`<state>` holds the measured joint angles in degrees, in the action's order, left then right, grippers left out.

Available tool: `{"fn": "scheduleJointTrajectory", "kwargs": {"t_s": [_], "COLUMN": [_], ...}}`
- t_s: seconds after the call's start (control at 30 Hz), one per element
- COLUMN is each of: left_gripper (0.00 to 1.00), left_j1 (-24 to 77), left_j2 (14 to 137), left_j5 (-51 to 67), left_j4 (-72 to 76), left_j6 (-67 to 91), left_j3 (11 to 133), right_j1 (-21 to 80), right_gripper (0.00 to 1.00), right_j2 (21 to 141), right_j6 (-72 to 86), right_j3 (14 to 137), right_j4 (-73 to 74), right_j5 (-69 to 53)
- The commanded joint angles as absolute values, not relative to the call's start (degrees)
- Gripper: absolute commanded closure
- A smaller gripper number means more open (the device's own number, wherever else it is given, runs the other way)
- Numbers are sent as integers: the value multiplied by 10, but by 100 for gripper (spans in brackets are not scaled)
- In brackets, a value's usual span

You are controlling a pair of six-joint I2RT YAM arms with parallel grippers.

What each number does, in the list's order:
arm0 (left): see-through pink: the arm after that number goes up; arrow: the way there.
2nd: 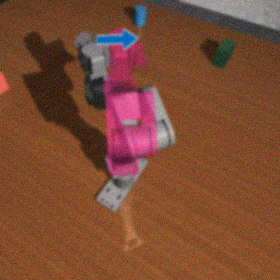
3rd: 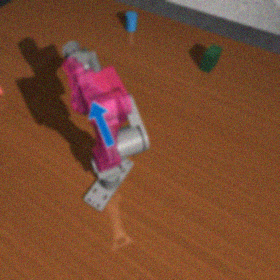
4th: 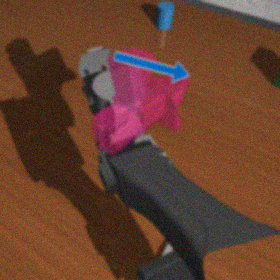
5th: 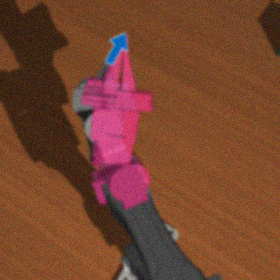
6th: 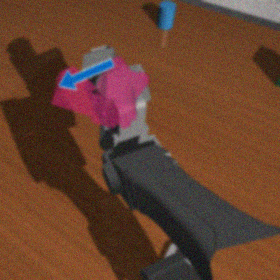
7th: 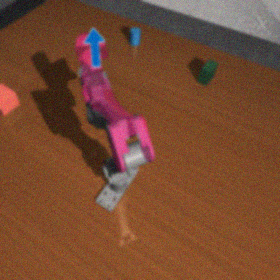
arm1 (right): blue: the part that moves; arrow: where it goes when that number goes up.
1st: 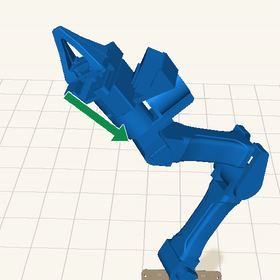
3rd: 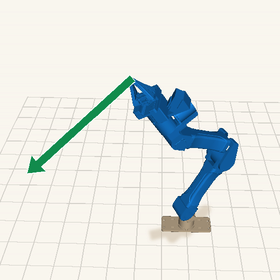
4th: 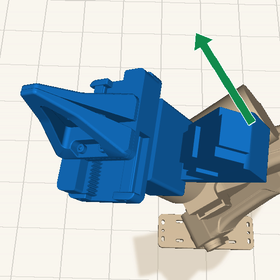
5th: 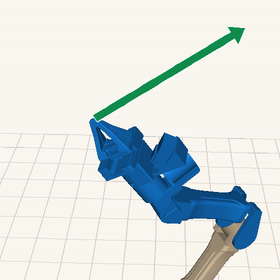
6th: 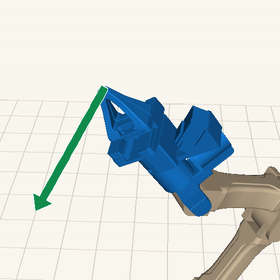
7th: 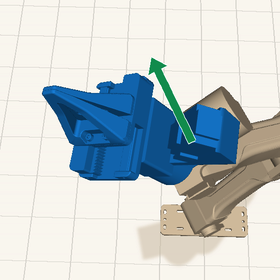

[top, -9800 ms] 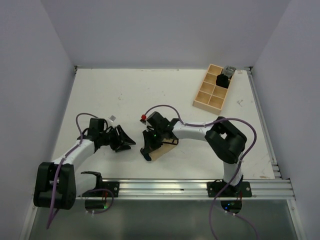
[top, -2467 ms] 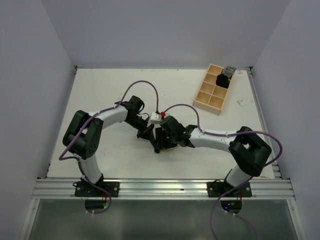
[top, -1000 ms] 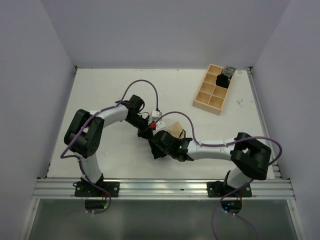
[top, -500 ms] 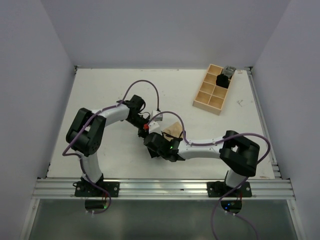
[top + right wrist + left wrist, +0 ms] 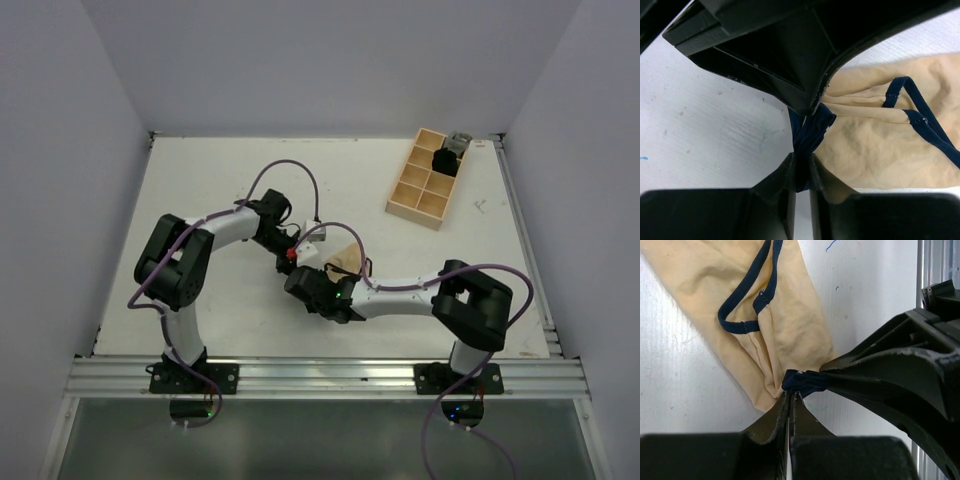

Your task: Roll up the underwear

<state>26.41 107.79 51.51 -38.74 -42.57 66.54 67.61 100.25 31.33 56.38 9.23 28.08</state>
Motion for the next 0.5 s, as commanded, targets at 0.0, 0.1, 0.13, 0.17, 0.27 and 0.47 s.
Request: {"fn": "scheduleJointTrajectory", "kwargs": {"t_s": [0.0,0.1,0.13,0.17,0.27,0.47], "left_gripper": [100,100,100,98,82,73], "left_j1": [263,259,258,255,241,191], "left_j2": [1071,1068,1066,1061,1055,1069], "left_j5": [540,530,515,500,470,378], "left_j4": [-384,-353,-340,-303,-260,-259], "left_j6": [-413,-363,-346,-293,-210,-90], "left_j3": [691,687,687,684,691,734], "right_j1": [680,680,680,679,680,673], "right_gripper": [85,98,100,100,100,100], "right_j2": [1018,1010,1007,1003,972,948], "right_j6": [324,330,333,336,337,352], "right_j3": [579,575,572,569,542,513], "right_j4": [98,98,95,96,73,40], "right_j5": [293,280,273,259,219,143]}}
